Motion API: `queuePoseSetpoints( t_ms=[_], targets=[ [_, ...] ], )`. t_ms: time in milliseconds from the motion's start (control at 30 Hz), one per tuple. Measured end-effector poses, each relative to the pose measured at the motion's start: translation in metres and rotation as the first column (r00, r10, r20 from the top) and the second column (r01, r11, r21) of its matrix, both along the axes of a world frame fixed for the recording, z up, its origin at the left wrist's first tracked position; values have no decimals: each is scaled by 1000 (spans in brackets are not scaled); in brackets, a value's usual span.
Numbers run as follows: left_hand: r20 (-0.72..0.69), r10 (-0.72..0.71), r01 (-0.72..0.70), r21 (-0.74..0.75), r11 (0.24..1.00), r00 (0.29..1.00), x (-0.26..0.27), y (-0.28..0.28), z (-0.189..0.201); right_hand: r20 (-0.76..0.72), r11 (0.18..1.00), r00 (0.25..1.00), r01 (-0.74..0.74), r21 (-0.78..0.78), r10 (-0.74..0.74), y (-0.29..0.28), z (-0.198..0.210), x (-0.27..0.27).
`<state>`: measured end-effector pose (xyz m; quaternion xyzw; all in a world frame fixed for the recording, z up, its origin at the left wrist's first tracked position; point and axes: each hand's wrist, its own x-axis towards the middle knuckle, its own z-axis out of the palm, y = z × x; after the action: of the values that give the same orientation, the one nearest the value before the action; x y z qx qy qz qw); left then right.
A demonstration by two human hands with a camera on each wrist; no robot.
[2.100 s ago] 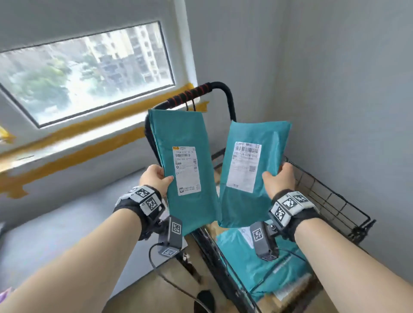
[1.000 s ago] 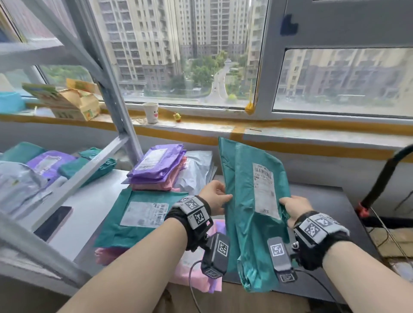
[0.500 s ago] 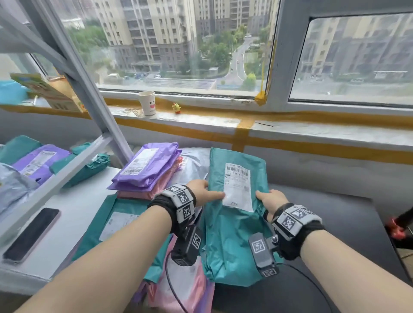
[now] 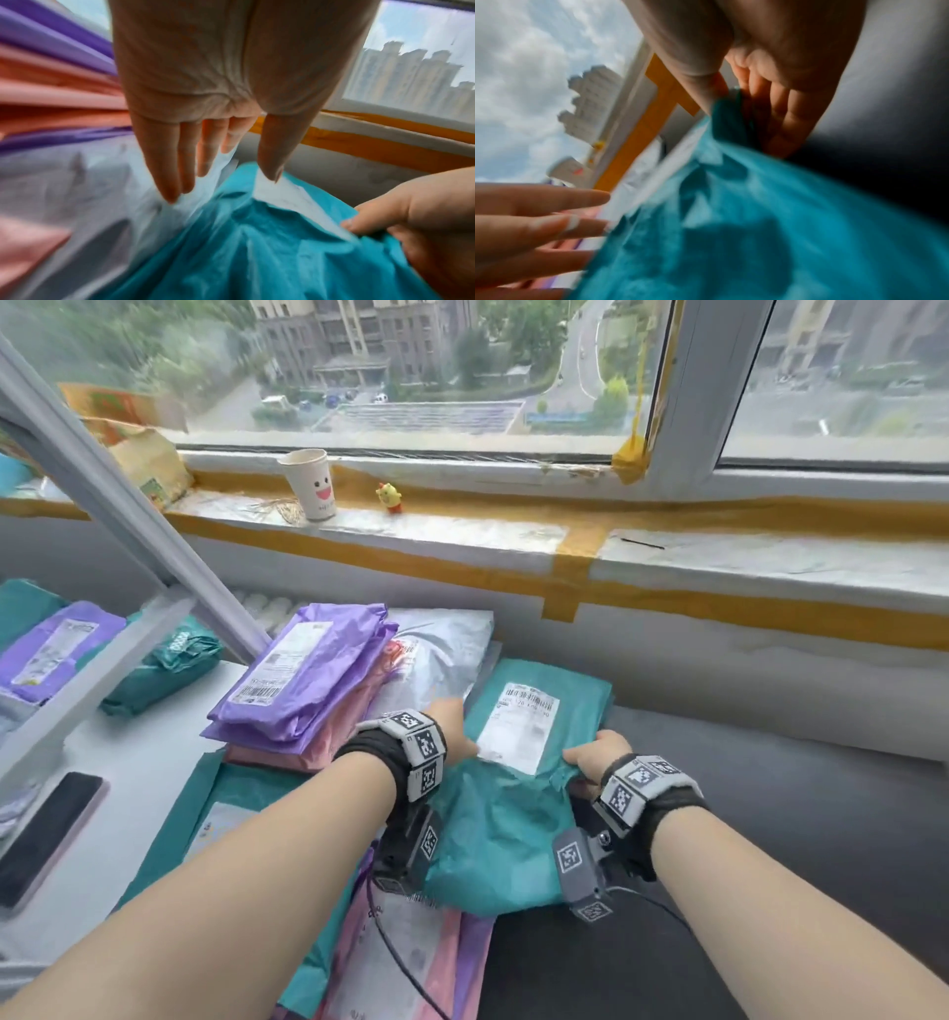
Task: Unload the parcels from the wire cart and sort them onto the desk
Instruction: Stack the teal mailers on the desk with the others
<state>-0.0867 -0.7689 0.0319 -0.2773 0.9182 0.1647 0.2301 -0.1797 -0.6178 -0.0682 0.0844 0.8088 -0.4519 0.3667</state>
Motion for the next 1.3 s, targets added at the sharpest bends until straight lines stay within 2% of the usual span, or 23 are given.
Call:
queuePoseSetpoints(
  t_ms=[100, 200, 300, 433, 567, 700, 833, 1000, 1200, 1300],
  targets=[
    [77, -26, 26, 4, 1000, 997, 7, -3, -19, 14, 996, 1000, -28, 82, 27, -2, -12, 4],
    [103, -43, 43, 5, 999, 994, 13, -5, -29, -132, 994, 991, -18, 103, 32, -5, -8, 7],
    [117, -52, 56, -36, 998, 992, 15, -4, -29, -252, 984, 957, -108, 143, 142, -12, 2, 9],
    [99, -95, 106, -106, 989, 990, 18, 0, -27, -257, 960, 931, -223, 168, 261, -16, 6, 8],
    [81, -224, 233, -123, 965, 971, 19, 9, -28, -119, 975, 968, -219, 34, 222, -11, 7, 10],
    [155, -212, 230, -105, 967, 965, 19, 17, -28, 1, 973, 977, -214, -83, 214, -2, -16, 13],
    [177, -203, 225, -120, 967, 963, 17, 21, -28, 67, 985, 993, -90, -150, 101, 4, 1, 24],
    [155, -195, 217, -138, 966, 968, 15, 30, -21, -43, 994, 994, -100, -36, 99, 10, 12, 30],
    [98, -245, 258, -158, 953, 965, 25, 35, -14, -54, 996, 995, -88, -10, 87, 20, 29, 50],
    [44, -295, 299, -161, 941, 954, 32, 37, -4, -109, 1000, 994, -20, -10, 19, 29, 44, 66]
  ],
)
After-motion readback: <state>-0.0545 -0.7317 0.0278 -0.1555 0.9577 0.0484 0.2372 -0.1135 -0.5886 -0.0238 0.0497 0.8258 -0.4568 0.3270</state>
